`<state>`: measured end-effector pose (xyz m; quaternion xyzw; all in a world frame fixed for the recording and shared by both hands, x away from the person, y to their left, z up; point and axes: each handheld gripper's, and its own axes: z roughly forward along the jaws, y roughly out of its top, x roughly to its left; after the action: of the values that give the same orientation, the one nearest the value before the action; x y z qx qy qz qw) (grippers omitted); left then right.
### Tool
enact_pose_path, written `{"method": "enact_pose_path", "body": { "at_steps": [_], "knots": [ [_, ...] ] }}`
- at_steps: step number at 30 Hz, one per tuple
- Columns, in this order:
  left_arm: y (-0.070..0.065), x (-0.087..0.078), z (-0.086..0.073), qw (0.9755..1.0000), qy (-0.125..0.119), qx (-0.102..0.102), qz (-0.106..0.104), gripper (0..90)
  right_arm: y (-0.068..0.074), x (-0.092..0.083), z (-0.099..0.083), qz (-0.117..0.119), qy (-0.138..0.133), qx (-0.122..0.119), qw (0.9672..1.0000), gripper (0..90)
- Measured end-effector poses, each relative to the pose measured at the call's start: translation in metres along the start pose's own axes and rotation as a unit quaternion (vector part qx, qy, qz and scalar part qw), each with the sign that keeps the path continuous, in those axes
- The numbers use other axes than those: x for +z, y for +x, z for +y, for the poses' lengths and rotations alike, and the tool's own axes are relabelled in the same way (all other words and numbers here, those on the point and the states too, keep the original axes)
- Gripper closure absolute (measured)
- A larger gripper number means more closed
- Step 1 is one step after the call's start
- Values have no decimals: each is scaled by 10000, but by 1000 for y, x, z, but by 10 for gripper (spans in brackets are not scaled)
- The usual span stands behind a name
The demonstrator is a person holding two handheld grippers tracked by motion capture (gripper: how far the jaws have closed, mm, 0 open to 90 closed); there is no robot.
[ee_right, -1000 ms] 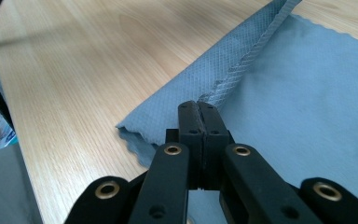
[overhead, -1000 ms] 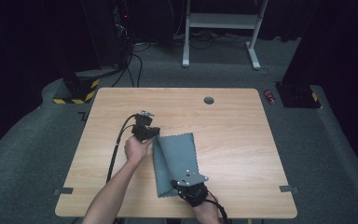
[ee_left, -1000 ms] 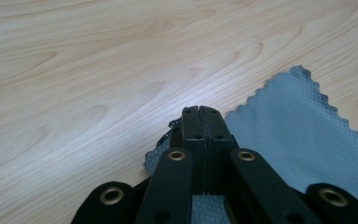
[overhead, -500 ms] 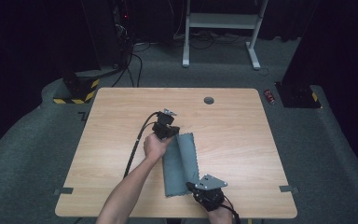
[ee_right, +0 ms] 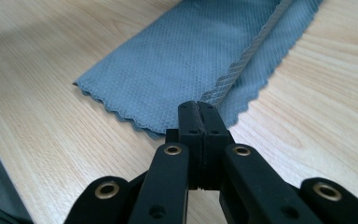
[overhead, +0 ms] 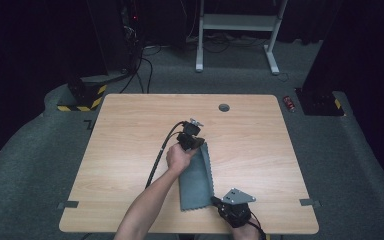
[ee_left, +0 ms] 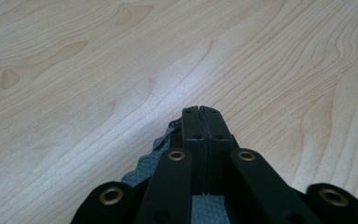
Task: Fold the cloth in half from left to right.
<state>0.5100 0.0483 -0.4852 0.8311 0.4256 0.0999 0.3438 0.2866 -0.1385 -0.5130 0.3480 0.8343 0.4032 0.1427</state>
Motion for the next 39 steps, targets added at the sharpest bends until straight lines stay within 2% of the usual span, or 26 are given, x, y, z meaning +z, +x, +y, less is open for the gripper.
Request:
{"method": "enact_pose_path", "body": {
  "at_steps": [12,18,22,25,27,28,30,35,39],
  "knots": [
    [-10,13,4,9996,121,252,50,893,-3,2,-5,59,115,83,9999,895],
    [-11,19,2,9996,165,235,54,891,-5,4,-7,22,193,136,9997,892],
    [-10,17,2,9996,103,242,34,885,-6,4,-6,25,218,141,9997,888],
    [-9,16,3,9997,35,218,61,846,-7,5,-7,32,226,163,9996,866],
    [-7,14,3,9999,7,109,20,757,-9,4,-7,23,227,189,9996,823],
    [-7,12,4,10000,30,44,13,703,-10,3,-7,21,219,232,9995,798],
    [-6,5,3,10000,-15,45,52,636,-13,1,-7,-18,157,249,9996,762],
    [-1,-28,-5,9994,-307,-56,176,538,-24,-3,2,-38,-27,309,9995,692],
    [2,-56,-22,9990,-348,-75,283,497,-33,3,11,-45,22,263,9996,661]
  ]
}}
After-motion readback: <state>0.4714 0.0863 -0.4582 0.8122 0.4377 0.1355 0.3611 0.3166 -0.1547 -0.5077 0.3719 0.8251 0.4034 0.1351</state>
